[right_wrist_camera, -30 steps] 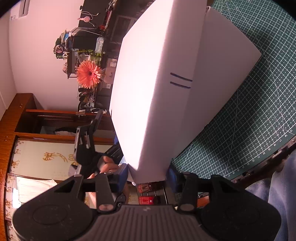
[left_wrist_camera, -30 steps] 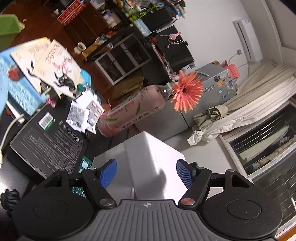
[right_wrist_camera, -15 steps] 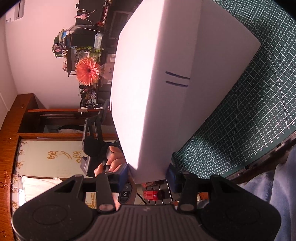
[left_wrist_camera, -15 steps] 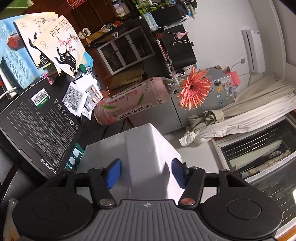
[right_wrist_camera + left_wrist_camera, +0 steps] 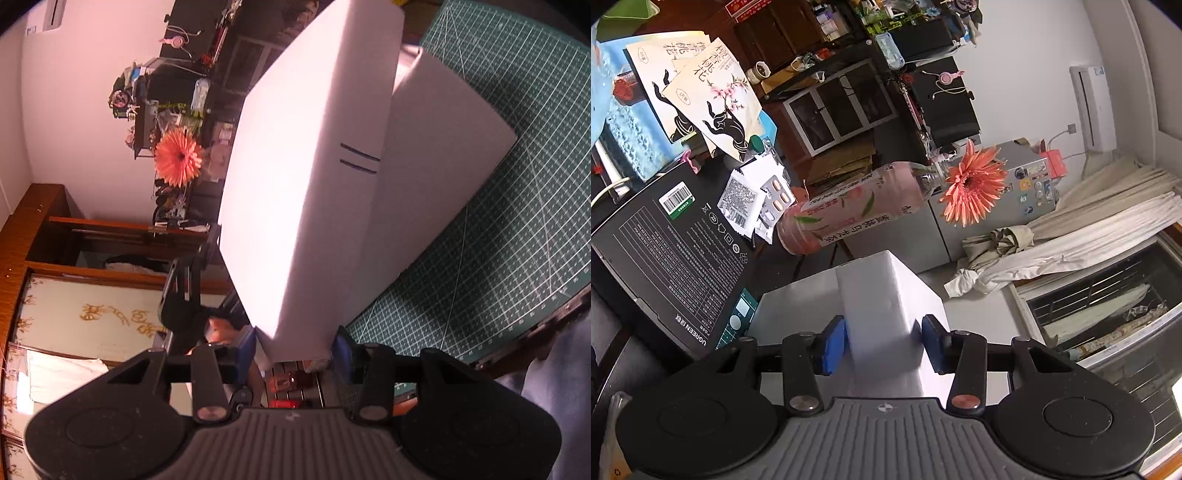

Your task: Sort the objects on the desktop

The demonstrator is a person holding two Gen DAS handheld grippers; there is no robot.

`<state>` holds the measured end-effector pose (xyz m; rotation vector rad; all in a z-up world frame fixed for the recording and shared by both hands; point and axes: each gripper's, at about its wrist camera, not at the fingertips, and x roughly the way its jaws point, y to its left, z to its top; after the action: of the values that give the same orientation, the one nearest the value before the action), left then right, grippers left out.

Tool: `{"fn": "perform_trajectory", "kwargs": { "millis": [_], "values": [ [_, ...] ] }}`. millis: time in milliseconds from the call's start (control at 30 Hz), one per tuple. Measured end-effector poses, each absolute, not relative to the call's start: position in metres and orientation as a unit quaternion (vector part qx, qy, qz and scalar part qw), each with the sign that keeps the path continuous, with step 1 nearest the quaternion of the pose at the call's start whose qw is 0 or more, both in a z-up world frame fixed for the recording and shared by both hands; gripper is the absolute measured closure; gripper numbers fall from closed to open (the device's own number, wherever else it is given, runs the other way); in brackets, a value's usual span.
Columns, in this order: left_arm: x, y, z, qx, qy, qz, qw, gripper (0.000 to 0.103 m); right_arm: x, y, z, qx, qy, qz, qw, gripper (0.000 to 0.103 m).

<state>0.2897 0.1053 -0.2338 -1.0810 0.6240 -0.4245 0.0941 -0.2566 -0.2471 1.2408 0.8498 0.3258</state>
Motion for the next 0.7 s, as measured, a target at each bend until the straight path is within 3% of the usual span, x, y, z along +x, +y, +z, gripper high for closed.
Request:
{"fn": "perform_trajectory", "kwargs": {
  "millis": [700],
  "values": [
    [0.266,0.115,-0.235,-0.504,0.297,-0.186,0.789,0.058,0.098,-0.28,-0.242,0.554,0.364,0.102,0.741,0.059]
  ]
}}
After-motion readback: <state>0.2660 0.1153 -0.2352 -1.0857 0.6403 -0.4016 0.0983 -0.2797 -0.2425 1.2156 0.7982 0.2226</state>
